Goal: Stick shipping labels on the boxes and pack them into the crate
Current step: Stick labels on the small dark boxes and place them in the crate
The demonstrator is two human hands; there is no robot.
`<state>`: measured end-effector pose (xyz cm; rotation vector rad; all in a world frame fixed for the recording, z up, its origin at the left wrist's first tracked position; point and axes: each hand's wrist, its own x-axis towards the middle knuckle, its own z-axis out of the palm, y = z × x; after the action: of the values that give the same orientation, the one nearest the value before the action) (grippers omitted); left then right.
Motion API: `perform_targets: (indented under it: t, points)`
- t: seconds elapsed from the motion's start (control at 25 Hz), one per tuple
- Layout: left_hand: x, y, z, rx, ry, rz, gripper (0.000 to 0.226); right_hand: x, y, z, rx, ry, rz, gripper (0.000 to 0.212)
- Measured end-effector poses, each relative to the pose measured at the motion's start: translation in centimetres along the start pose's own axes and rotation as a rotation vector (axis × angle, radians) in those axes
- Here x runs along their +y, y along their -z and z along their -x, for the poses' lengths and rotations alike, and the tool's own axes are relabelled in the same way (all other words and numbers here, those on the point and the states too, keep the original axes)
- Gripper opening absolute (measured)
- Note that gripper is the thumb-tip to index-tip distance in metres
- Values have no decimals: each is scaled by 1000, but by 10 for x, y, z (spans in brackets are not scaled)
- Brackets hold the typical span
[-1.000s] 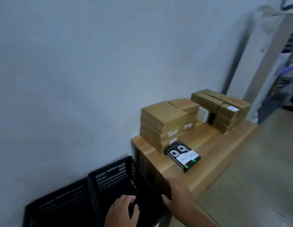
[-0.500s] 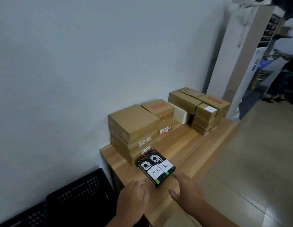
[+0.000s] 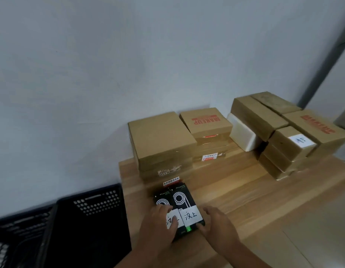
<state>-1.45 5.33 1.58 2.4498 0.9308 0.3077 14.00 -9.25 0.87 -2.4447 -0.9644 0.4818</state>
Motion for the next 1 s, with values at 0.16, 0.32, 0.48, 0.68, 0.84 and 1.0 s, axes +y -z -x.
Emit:
perform_targets:
  t: [0.16,0.32,0.48,0.68,0.84,1.0]
  points:
    - [23,-27,-7,43,85,-20,35,32,-9,-36,-110,10,9,50]
    - [29,-57,-17,59,119,-24,39,49,-27,-63,-170,31,-30,49]
    - [25,-79,-17,33,132,-22,41,61,-45,-84,-227,-29,-140,48]
    - [14,-97,-6,-39,135,-43,38,65,-59,-94,-277,-70,-221,56]
    - [15,-100,-3,-56,143,-63,39,65,-63,-95,-316,-42,-285,39]
    - [16,-102,-1,-70,132,-69,47,60,-64,-88,-227,-36,-341,29]
